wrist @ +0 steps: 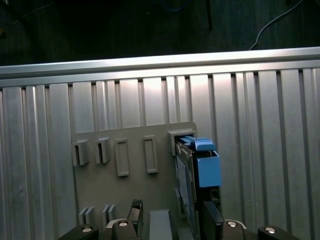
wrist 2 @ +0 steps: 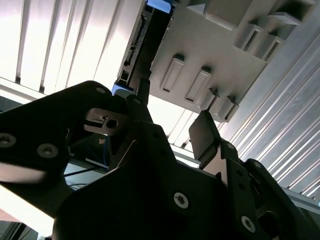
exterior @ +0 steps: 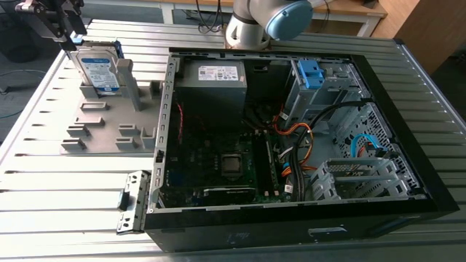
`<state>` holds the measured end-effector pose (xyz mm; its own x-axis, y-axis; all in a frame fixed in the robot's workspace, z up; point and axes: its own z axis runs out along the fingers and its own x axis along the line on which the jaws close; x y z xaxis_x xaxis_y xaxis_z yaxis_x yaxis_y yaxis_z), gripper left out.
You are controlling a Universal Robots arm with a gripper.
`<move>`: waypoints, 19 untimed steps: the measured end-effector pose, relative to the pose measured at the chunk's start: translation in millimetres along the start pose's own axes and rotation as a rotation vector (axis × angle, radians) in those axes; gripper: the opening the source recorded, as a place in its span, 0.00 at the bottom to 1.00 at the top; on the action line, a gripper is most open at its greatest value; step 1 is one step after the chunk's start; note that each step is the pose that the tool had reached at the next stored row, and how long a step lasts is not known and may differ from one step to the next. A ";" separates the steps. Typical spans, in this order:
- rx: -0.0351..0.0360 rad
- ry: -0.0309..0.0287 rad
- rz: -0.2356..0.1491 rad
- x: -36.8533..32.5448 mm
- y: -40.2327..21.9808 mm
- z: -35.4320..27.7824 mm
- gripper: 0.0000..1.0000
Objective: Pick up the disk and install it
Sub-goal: 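Pick up the disk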
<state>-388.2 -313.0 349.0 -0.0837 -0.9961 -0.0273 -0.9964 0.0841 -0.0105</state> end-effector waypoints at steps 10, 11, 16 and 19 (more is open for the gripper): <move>-0.0001 0.0001 0.000 -1.9 0.4 0.7 0.58; -0.0001 0.0001 0.000 -2.1 0.4 0.7 0.58; -0.0001 0.0000 0.000 -5.7 0.8 1.2 0.58; -0.0001 0.0000 0.000 -10.5 1.2 1.7 0.58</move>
<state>-388.5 -302.4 347.7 -0.0837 -0.9961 -0.0272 -0.9964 0.0840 -0.0104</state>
